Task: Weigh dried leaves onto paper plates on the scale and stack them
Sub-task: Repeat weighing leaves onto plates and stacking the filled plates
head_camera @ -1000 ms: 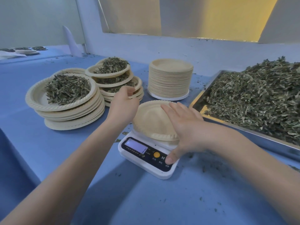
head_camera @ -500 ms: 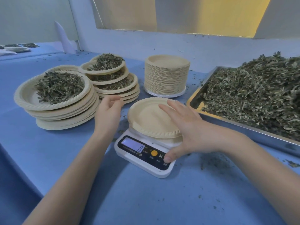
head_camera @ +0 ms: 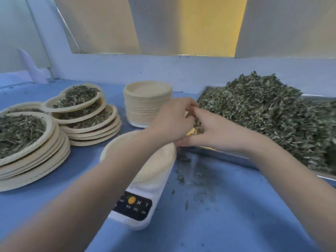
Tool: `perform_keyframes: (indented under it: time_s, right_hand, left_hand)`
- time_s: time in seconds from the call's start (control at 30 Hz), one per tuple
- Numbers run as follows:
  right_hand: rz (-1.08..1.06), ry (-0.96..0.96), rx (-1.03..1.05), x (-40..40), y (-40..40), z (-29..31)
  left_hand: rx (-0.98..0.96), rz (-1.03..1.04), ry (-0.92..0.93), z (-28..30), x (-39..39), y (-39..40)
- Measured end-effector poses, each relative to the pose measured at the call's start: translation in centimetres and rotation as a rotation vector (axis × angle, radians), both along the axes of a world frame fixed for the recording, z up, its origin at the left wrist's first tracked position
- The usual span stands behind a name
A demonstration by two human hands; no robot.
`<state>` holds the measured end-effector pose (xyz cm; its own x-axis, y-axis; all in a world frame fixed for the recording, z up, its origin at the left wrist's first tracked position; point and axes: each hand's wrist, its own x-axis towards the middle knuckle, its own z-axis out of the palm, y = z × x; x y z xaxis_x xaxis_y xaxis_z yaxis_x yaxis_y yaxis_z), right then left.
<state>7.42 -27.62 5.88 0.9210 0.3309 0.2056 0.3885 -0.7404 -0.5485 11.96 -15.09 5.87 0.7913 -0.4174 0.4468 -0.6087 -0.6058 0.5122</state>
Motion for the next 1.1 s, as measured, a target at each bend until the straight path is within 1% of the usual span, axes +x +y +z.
perform_keyframes:
  time_s: [0.1, 0.2, 0.3, 0.37, 0.4, 0.43, 0.5, 0.6, 0.67, 0.73, 0.8, 0.87, 0.9, 0.93, 1.0, 1.03, 1.1]
  right_hand:
    - [-0.126, -0.025, -0.082, 0.5, -4.8, -0.2]
    - [-0.322, 0.04, -0.256, 1.1, -10.2, -0.8]
    - [-0.486, 0.128, -0.383, 2.2, -14.5, -1.5]
    - [-0.55, 0.194, -0.44, 3.3, -16.2, -2.1]
    - [-0.581, 0.223, -0.469, 3.9, -16.8, -2.5]
    - [-0.613, 0.238, -0.498, 4.5, -17.2, -2.8]
    - [-0.651, 0.23, -0.568, 5.7, -17.4, -3.2]
    - [-0.593, 0.215, -0.563, 6.9, -17.1, -4.2]
    - [-0.481, 0.186, -0.502, 6.9, -16.7, -4.4]
    - [-0.373, 0.196, -0.405, 6.1, -16.7, -3.6]
    - [-0.324, 0.222, -0.383, 4.9, -17.0, -2.3]
    - [-0.346, 0.183, -0.475, 4.0, -17.2, -1.5]
    - [-0.35, 0.164, -0.516, 3.7, -17.1, -1.5]
    - [-0.336, 0.16, -0.539, 3.6, -16.7, -1.7]
    - [-0.298, 0.196, -0.549, 3.9, -15.6, -2.5]
    - [-0.288, 0.214, -0.559, 4.2, -15.0, -3.1]
    - [-0.275, 0.222, -0.56, 5.2, -14.3, -4.2]
  left_hand:
    - [0.098, -0.1, 0.079, 0.2, 1.4, -4.6]
    - [0.237, -0.114, 0.191, -0.2, 3.5, -8.1]
    - [0.447, -0.077, 0.398, -1.0, 5.6, -10.0]
    - [0.523, -0.048, 0.546, -1.5, 6.7, -10.3]
    - [0.537, -0.04, 0.586, -1.9, 7.2, -10.4]
    - [0.541, -0.045, 0.592, -2.4, 7.6, -10.6]
    - [0.511, -0.081, 0.54, -3.4, 8.4, -11.1]
    - [0.416, -0.148, 0.513, -4.8, 8.6, -12.0]
    - [0.428, -0.218, 0.486, -5.2, 8.6, -12.2]
    - [0.451, -0.269, 0.46, -4.8, 8.6, -11.7]
    - [0.511, -0.265, 0.399, -4.0, 8.8, -10.8]
    - [0.66, -0.206, 0.311, -3.4, 8.8, -10.0]
    - [0.709, -0.186, 0.315, -3.3, 8.6, -9.9]
    - [0.716, -0.197, 0.358, -3.3, 8.2, -9.9]
    - [0.623, -0.277, 0.496, -3.8, 7.2, -10.6]
    - [0.574, -0.303, 0.514, -4.0, 6.8, -11.1]
    - [0.523, -0.307, 0.451, -4.5, 6.7, -11.9]
